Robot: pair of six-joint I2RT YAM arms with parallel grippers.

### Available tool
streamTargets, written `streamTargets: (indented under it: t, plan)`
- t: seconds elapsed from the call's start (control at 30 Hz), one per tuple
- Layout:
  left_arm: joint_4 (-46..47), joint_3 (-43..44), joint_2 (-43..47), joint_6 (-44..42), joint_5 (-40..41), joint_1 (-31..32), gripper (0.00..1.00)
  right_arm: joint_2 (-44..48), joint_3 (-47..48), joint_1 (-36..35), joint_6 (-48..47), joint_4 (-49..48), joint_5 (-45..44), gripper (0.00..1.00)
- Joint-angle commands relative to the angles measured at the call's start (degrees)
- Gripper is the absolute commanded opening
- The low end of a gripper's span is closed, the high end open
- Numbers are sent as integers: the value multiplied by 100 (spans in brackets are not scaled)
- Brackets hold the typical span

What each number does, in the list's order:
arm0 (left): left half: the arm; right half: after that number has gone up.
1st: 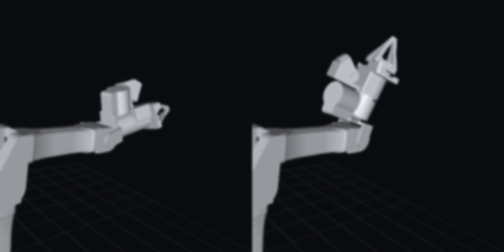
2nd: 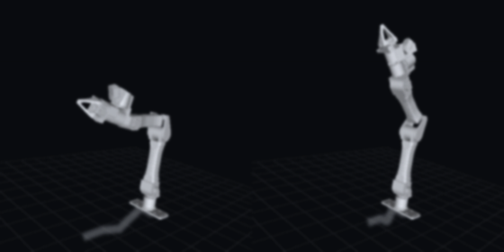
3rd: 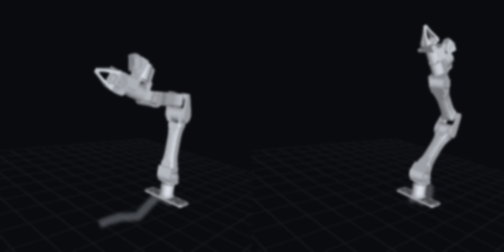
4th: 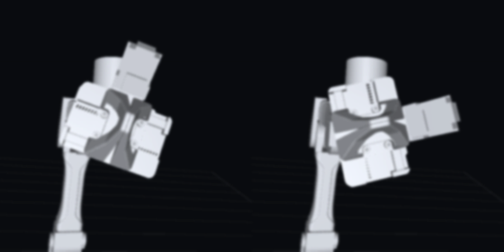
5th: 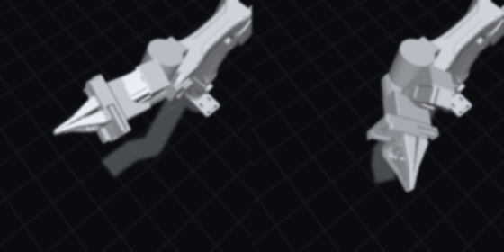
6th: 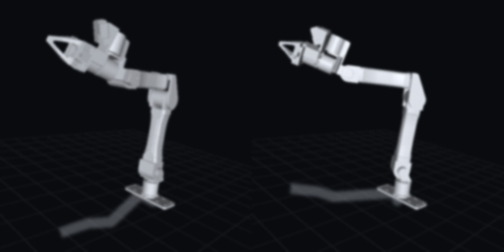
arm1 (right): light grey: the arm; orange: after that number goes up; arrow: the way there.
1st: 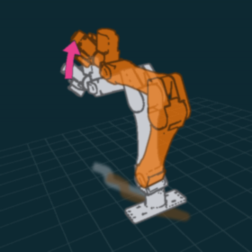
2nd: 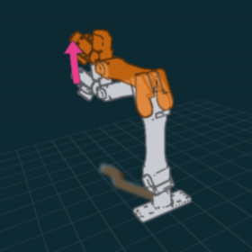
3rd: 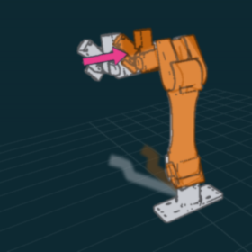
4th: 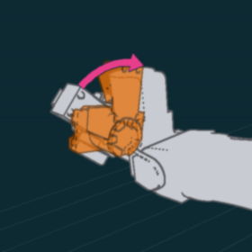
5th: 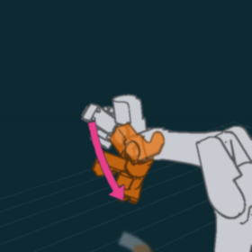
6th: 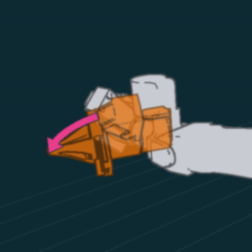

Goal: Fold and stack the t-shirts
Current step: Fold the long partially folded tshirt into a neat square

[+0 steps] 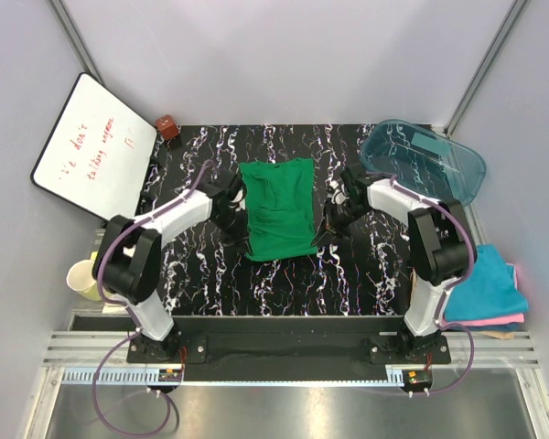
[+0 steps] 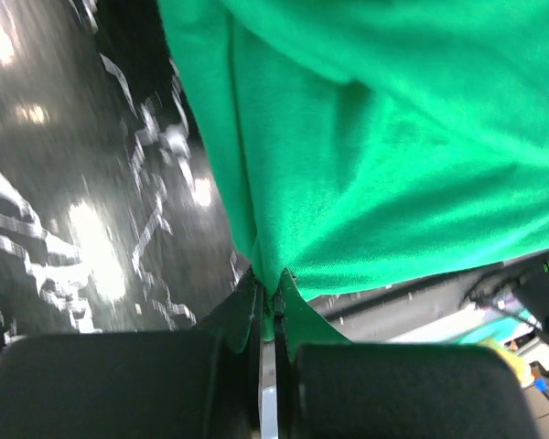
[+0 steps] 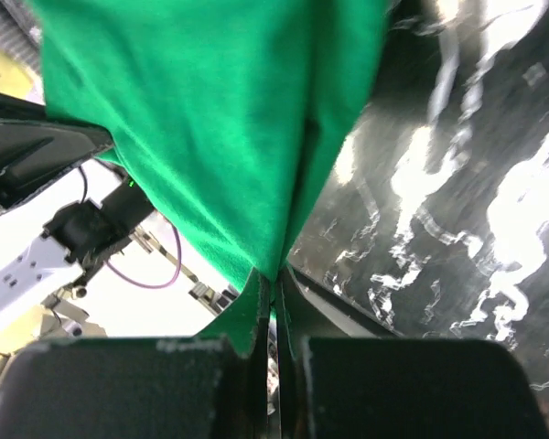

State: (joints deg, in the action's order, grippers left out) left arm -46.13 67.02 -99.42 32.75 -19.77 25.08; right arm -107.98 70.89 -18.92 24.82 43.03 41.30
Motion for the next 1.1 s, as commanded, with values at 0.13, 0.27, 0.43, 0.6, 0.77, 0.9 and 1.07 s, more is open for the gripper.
streamTargets:
  t: [0.13, 0.27, 0.43, 0.6, 0.77, 0.9, 1.07]
  plan:
    - [-423, 538, 810, -181, -299, 23, 0, 507, 494, -33, -135, 505, 177, 0]
    - [-502, 1600, 416, -173, -369, 14, 1, 183, 1188, 11, -153, 645, 142, 1]
    - [-564, 2551, -191, -155, -589, -73, 0, -380, 2522, 151, -363, 1005, 89, 1]
    - [-564, 3439, -824, -94, -642, -258, 0, -1232, 3728, 336, -443, 1147, -25, 2]
    - [-546, 3897, -1360, -41, -651, -583, 0, -2261, 5213, 415, -434, 1287, -104, 2]
    - [-485, 4143, -1677, -15, -616, -864, 0, -2955, 6486, 433, -373, 1463, -228, 3]
    - [-362, 4433, -2064, 21, -730, -1181, 0, -3896, 7848, 442, -118, 1419, -201, 6]
